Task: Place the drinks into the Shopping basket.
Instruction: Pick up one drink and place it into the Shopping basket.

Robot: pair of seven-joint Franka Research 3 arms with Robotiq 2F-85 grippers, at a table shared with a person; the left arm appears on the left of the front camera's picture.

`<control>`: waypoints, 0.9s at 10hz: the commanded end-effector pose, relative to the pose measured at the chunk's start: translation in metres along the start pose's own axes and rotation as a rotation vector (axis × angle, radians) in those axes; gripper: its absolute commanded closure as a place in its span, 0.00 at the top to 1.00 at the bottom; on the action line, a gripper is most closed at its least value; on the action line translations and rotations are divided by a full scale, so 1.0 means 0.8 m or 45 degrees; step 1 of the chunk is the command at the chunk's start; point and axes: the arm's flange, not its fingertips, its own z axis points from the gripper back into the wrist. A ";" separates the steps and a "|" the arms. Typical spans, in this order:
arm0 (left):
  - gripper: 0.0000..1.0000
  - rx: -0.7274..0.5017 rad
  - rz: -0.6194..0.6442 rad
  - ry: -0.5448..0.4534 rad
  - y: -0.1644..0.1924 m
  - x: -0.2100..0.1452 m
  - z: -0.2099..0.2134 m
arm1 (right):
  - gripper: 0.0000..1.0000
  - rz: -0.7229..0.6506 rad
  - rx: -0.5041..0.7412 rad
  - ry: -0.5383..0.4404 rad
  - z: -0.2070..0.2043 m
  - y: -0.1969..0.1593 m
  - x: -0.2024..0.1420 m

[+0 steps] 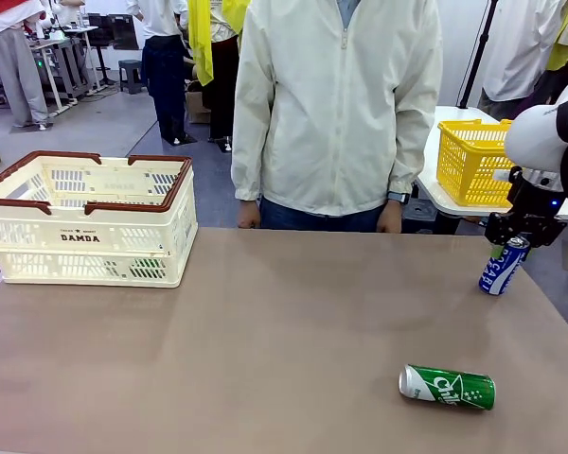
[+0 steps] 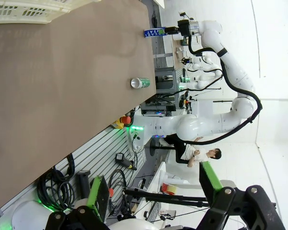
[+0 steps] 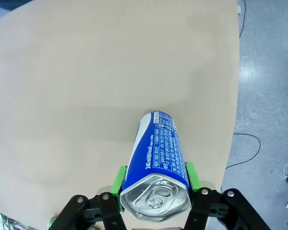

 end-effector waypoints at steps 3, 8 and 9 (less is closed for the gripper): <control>1.00 -0.022 0.001 -0.004 -0.003 -0.002 0.000 | 0.00 0.073 0.084 -0.041 0.116 0.081 -0.017; 1.00 -0.022 0.001 -0.004 -0.003 -0.002 0.000 | 0.00 0.937 0.014 -0.063 0.131 0.379 -0.014; 1.00 -0.022 0.001 -0.004 -0.003 -0.002 0.000 | 0.00 1.125 -0.021 -0.002 0.103 0.452 -0.017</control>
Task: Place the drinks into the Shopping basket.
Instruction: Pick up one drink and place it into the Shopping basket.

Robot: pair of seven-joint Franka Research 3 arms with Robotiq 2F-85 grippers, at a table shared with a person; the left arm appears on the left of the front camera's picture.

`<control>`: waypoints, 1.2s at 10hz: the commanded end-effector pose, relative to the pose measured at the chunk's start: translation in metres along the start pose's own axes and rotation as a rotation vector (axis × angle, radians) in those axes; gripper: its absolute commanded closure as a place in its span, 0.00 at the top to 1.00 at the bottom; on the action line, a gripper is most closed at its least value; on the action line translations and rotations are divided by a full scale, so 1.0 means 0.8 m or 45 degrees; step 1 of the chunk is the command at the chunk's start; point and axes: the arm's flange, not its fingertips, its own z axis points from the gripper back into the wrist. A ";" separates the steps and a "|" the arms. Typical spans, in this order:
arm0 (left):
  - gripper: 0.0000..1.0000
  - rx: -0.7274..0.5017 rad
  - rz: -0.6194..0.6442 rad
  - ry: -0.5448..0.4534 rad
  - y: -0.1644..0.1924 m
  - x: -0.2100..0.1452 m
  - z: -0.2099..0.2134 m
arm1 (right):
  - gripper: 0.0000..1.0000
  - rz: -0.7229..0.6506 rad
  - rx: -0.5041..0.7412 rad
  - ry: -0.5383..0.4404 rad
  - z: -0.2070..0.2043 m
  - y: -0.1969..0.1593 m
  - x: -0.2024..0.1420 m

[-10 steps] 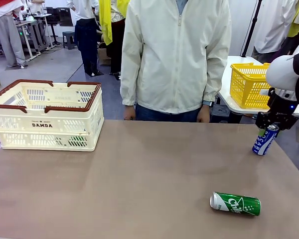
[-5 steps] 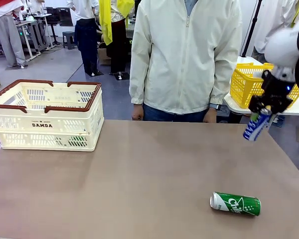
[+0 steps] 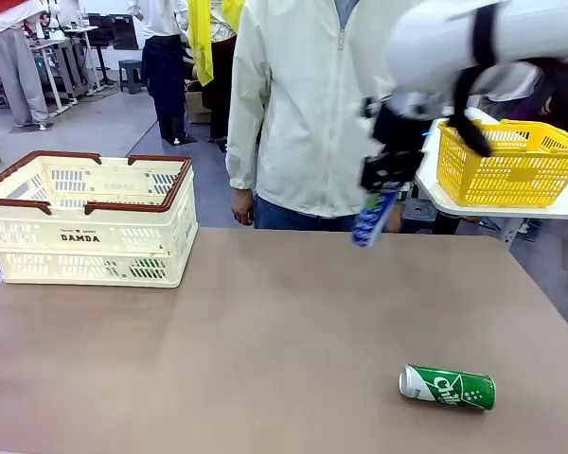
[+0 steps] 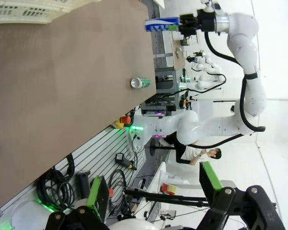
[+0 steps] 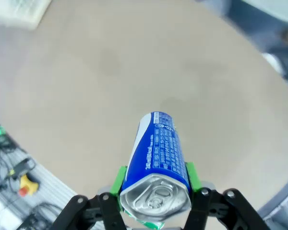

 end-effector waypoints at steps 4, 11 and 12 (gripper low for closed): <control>1.00 -0.022 0.001 -0.005 -0.003 -0.002 0.000 | 0.00 0.585 -0.092 0.253 -0.128 0.142 0.090; 1.00 -0.022 0.001 -0.005 -0.003 -0.002 0.000 | 0.88 0.615 0.009 0.208 -0.148 0.165 0.059; 1.00 -0.022 0.001 -0.005 -0.003 -0.002 0.000 | 1.00 0.618 0.012 0.198 -0.145 0.165 0.056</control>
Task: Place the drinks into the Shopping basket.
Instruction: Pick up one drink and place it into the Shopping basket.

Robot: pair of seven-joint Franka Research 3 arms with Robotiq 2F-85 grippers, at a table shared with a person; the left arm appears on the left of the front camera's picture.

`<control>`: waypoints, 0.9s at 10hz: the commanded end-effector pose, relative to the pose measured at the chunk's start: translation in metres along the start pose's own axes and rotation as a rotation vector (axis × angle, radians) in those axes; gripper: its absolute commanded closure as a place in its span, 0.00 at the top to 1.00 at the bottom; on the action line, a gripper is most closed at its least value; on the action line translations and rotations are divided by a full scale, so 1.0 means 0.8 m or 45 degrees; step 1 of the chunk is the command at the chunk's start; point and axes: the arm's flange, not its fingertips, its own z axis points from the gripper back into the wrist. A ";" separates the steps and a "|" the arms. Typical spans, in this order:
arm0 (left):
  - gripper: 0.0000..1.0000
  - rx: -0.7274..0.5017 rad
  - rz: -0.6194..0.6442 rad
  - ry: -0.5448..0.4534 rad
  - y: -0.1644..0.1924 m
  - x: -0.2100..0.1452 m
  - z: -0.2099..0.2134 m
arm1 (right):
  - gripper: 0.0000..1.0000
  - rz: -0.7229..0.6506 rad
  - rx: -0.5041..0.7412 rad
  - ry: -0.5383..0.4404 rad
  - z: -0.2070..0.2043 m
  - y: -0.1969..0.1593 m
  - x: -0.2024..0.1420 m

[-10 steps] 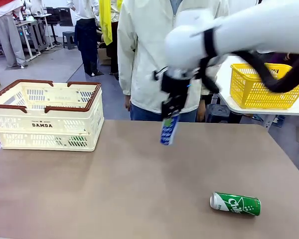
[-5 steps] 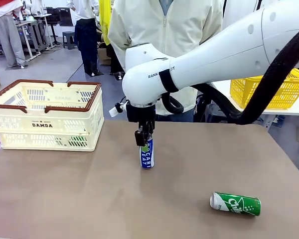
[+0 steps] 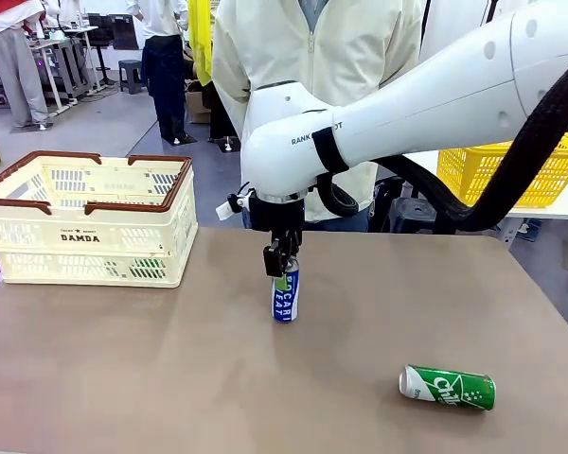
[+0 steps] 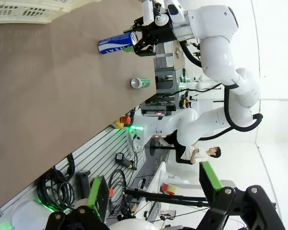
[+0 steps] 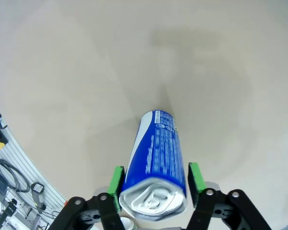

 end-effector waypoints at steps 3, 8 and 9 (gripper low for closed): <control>1.00 -0.022 0.001 -0.005 -0.003 -0.002 0.000 | 1.00 -0.020 0.078 -0.105 0.031 -0.003 -0.039; 1.00 -0.022 0.001 -0.005 -0.003 -0.002 0.000 | 1.00 -0.508 0.373 -0.427 0.233 -0.095 -0.224; 1.00 -0.022 0.001 -0.005 -0.003 -0.002 0.000 | 1.00 -0.746 0.457 -0.526 0.247 -0.125 -0.293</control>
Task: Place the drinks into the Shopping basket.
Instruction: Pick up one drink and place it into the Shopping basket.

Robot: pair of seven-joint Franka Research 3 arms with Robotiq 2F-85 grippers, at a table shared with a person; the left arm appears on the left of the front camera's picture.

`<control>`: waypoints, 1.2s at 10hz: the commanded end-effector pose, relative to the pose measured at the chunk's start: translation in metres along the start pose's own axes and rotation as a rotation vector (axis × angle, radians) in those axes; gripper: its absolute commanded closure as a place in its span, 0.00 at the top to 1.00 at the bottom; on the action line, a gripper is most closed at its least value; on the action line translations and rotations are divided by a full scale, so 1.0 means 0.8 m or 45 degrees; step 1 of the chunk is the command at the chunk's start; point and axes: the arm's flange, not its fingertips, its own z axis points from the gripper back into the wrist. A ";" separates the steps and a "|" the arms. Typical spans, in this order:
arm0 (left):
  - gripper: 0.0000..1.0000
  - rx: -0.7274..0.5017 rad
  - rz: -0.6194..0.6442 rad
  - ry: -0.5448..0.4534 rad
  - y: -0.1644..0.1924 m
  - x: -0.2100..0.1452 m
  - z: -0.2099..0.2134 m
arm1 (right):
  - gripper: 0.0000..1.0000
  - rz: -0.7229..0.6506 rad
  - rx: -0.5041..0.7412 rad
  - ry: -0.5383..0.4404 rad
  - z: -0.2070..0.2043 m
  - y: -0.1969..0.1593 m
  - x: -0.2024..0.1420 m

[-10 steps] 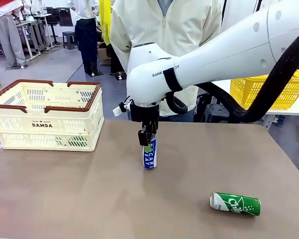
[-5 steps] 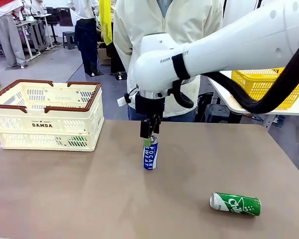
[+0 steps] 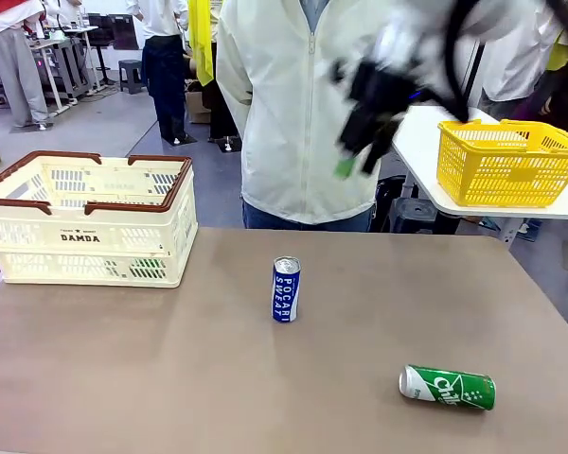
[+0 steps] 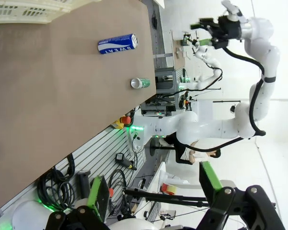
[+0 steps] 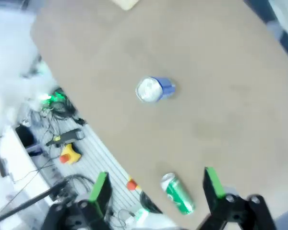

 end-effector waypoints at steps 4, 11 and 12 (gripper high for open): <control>1.00 -0.022 0.000 -0.003 -0.003 -0.001 0.000 | 1.00 -0.845 0.622 -0.711 0.088 -0.200 -0.292; 1.00 -0.022 0.000 -0.003 -0.003 -0.001 0.000 | 1.00 -1.044 0.876 -0.914 0.042 -0.268 -0.505; 1.00 -0.022 0.000 -0.003 -0.003 -0.001 0.000 | 1.00 -1.044 0.876 -0.914 0.042 -0.268 -0.505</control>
